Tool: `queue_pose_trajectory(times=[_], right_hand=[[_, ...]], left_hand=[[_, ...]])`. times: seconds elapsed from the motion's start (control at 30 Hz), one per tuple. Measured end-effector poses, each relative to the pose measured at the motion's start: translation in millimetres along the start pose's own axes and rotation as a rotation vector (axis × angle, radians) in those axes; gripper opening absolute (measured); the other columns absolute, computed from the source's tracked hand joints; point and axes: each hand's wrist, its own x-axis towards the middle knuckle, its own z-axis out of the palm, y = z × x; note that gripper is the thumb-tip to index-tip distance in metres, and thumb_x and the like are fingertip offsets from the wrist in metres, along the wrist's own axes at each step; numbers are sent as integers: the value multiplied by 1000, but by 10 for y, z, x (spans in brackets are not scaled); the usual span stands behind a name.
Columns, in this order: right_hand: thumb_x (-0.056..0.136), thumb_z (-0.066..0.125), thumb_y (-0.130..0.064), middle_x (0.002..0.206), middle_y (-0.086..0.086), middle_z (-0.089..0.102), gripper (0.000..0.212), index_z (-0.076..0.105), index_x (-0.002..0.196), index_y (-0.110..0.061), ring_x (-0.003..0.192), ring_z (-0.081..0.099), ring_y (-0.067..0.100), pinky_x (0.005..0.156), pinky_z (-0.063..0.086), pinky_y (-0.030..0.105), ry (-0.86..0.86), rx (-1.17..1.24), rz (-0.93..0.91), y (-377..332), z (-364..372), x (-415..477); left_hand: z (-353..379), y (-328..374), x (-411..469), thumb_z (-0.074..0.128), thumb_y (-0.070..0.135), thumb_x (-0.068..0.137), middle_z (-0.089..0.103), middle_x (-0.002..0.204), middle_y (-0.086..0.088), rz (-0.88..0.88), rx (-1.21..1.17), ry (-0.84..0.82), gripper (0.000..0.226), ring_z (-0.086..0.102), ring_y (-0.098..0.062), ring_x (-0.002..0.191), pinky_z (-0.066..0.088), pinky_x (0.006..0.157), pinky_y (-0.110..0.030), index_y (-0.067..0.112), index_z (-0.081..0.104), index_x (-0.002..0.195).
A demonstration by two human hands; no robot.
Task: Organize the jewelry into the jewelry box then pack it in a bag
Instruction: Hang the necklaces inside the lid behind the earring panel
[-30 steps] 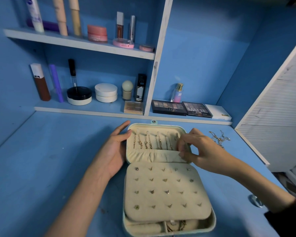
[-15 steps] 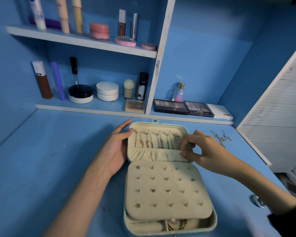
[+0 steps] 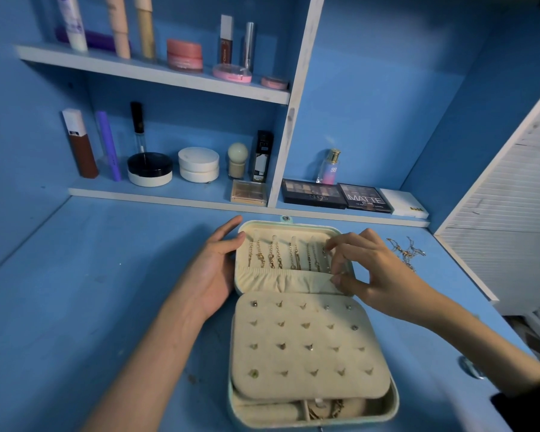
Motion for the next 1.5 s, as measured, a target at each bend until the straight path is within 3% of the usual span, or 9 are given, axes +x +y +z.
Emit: queue_pose_trajectory(times=[0.23,0.47,0.7,0.83,0.97,1.2,1.5], right_hand=[[84,67,-13,104,-19,60,29,51,77,-36,98,39,5,79,34,9,-10,33,10,-12,-10,-4],[84,66,-10,82,-12,59,27,54,76,-33,92,44,6,74,37,11,-29,94,49,-47,-49,-27],[83,69,-14,100,-10,57,19,59,80,-29,97,44,13,81,35,13,15,17,0,-9,-22,-20],[84,67,-13,84,-14,59,24,55,78,-32,91,44,9,74,38,16,-1,42,9,-32,-32,-21],[84,67,-10,71,-21,51,15,61,79,-23,88,43,1,64,35,6,-24,92,63,-78,-66,-25],[85,66,-13,77,-19,55,22,54,79,-30,87,42,7,73,38,17,-9,25,-5,-50,-43,-27],[86,65,-11,72,-17,50,20,55,79,-27,86,45,-1,69,35,6,-59,62,63,-83,-72,-22]], left_hand=[[0,-3,-2,45,4,95,69,101,-8,1,-2,-1,43,64,-21,91,49,68,-34,21,50,134],[7,-1,-3,45,5,95,70,100,-8,5,1,0,43,64,-21,91,49,68,-34,21,50,134],[5,-1,2,45,4,95,65,106,-10,-1,2,-2,44,61,-21,92,50,74,-34,21,49,135],[-2,-4,2,45,4,95,65,107,-9,-2,-1,1,44,62,-20,92,50,72,-34,21,49,135],[6,-3,1,45,4,95,65,109,-10,-7,2,4,43,61,-21,93,50,73,-35,21,49,134],[-4,-3,4,44,4,95,64,110,-10,-8,1,6,44,61,-21,94,51,72,-35,21,49,135],[0,-2,2,44,4,95,67,105,-8,-5,2,-2,44,64,-20,92,50,69,-34,21,49,135]])
